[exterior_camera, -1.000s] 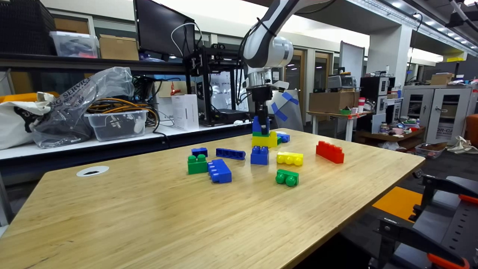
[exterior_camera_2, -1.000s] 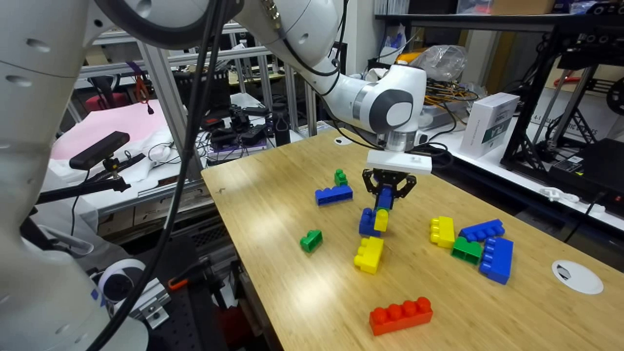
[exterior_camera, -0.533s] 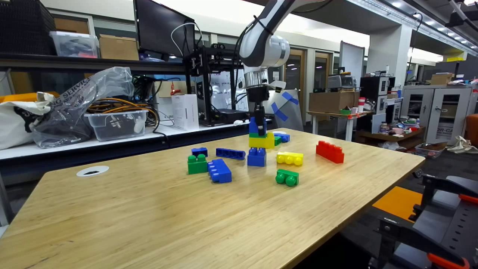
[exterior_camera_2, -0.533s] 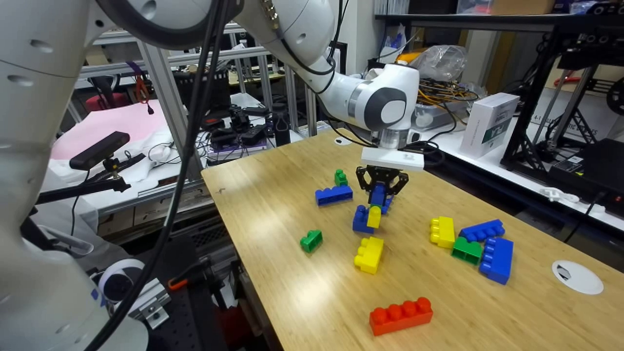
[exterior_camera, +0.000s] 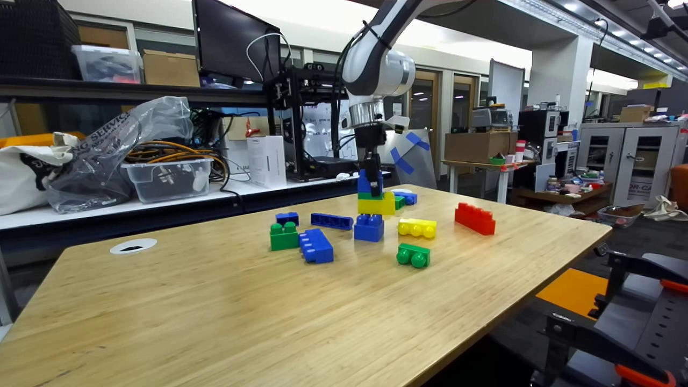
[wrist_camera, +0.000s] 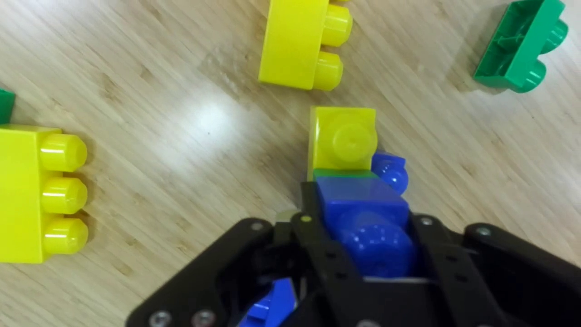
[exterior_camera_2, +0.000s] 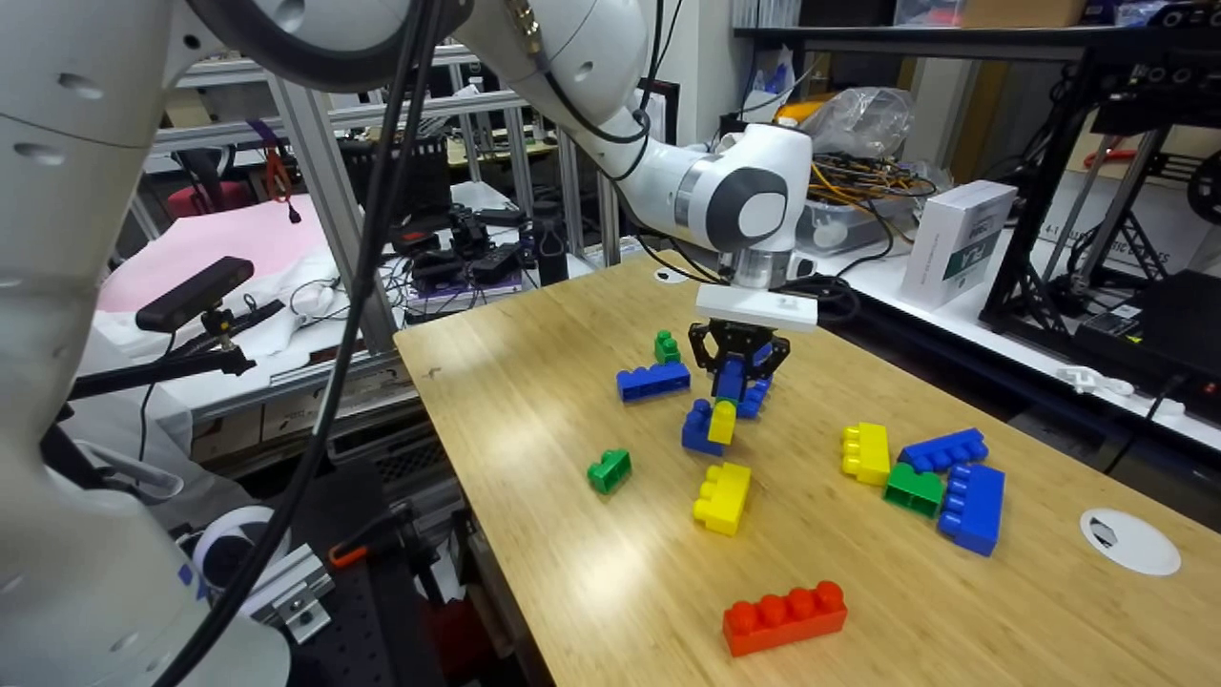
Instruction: Build with the building blocks
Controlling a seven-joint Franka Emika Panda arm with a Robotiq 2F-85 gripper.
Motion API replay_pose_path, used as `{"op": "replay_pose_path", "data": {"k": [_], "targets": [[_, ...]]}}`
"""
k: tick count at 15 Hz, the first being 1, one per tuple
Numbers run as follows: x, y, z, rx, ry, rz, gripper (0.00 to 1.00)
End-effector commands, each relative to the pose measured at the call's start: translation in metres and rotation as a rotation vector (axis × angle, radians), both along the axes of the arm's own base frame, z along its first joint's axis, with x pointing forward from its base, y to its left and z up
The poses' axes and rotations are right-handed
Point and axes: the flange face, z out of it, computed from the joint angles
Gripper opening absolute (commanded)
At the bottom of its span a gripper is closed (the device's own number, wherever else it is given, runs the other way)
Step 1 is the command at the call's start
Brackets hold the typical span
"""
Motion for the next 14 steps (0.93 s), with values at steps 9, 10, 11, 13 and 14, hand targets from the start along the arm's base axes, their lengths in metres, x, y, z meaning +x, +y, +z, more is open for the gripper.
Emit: {"op": "replay_pose_path", "data": {"k": [9, 10, 11, 13, 14], "targets": [[-0.032, 0.025, -0.010, -0.060, 0.061, -0.261, 0.11], [-0.033, 0.026, -0.011, -0.070, 0.066, -0.289, 0.11], [-0.035, 0.027, -0.011, -0.074, 0.076, -0.316, 0.11], [-0.037, 0.029, -0.009, -0.094, 0.087, -0.374, 0.11], [-0.039, 0.030, -0.007, -0.103, 0.094, -0.399, 0.11]]}}
